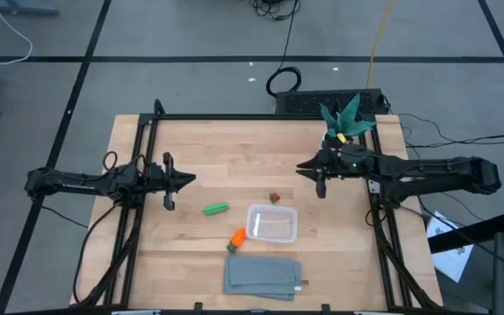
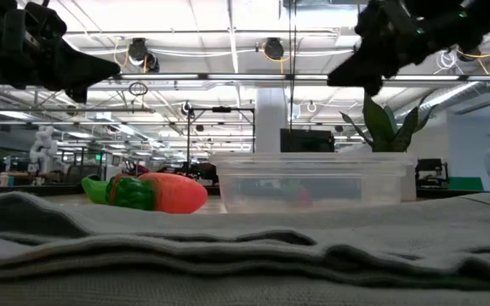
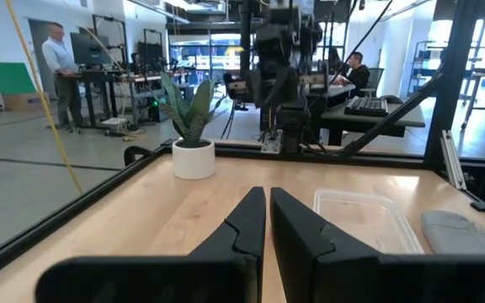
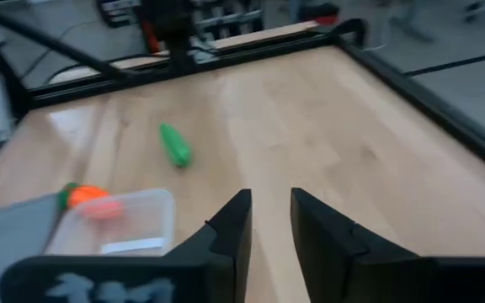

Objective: Pick and placing Produce into tupperware
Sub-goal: Put the red strawberry into the transparent bin

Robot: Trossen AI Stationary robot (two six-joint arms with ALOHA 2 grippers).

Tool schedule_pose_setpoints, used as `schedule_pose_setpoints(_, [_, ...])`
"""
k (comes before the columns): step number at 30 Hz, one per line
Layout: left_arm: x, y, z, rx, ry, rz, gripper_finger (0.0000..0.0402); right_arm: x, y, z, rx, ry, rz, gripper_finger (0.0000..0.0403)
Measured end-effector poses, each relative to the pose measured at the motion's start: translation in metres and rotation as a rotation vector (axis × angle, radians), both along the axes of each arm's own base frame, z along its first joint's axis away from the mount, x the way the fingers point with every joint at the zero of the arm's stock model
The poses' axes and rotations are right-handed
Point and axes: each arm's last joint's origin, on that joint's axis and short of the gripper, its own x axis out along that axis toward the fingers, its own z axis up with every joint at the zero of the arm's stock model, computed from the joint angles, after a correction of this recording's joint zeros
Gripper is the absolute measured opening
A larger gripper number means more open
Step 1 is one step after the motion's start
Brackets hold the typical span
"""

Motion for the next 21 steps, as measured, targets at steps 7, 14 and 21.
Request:
schedule_pose_setpoints(7, [0.0,0.0,-0.002,-0.003,0.022,-0.001,0.0024,0.031,-0.008,0.032,0.079,0.139,0.108,0.0018])
schedule_pose_setpoints(14, [0.0,0.0,-0.003,0.001,0.028,-0.001,0.0024,0.057,-0.015,0.054,0.093,0.304,0.136,0.0003])
schedule_pose_setpoints(21, [0.0,0.0,-0.003,0.003,0.029,0.0,0.0024,0.083,-0.028,0.058,0.173,0.497,0.227,0.0001])
